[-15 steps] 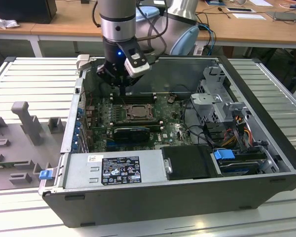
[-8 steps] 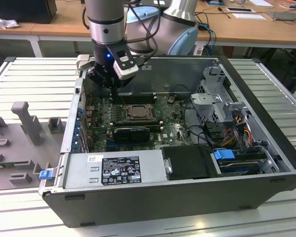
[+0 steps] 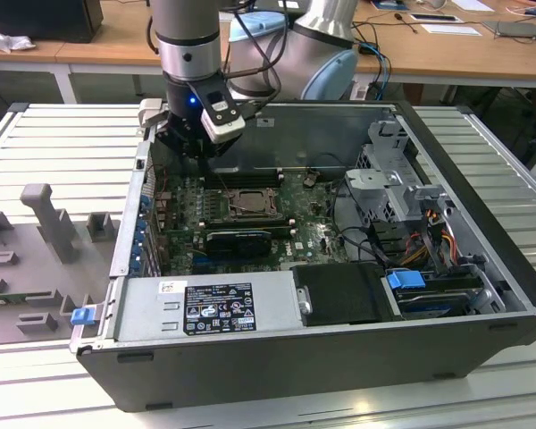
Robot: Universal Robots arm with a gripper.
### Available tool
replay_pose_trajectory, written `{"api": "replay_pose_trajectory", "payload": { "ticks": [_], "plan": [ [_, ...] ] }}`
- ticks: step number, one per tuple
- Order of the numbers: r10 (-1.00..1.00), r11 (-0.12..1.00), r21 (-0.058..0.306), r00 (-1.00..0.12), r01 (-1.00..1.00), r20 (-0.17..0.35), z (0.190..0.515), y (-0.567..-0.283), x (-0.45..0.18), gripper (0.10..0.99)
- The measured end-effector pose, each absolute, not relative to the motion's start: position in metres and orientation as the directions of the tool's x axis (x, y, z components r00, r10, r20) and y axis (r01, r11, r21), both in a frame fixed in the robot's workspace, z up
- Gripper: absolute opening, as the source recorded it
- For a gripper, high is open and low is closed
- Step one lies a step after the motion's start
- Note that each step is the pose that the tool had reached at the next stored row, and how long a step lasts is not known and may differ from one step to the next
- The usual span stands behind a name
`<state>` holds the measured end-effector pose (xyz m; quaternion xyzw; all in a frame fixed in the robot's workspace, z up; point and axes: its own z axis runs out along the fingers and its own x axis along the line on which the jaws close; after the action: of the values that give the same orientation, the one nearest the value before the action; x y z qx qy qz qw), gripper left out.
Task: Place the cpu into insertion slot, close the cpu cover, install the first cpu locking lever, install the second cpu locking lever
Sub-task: 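Install the first cpu locking lever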
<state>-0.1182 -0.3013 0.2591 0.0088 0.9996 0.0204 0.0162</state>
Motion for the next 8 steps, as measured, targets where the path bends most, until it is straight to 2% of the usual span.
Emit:
{"api": "replay_pose_trajectory", "payload": {
  "ticks": [8],
  "plan": [
    [0.017,0.999,0.041,-0.999,0.016,-0.032,0.259,-0.288,-0.112,0.106]
  ]
}}
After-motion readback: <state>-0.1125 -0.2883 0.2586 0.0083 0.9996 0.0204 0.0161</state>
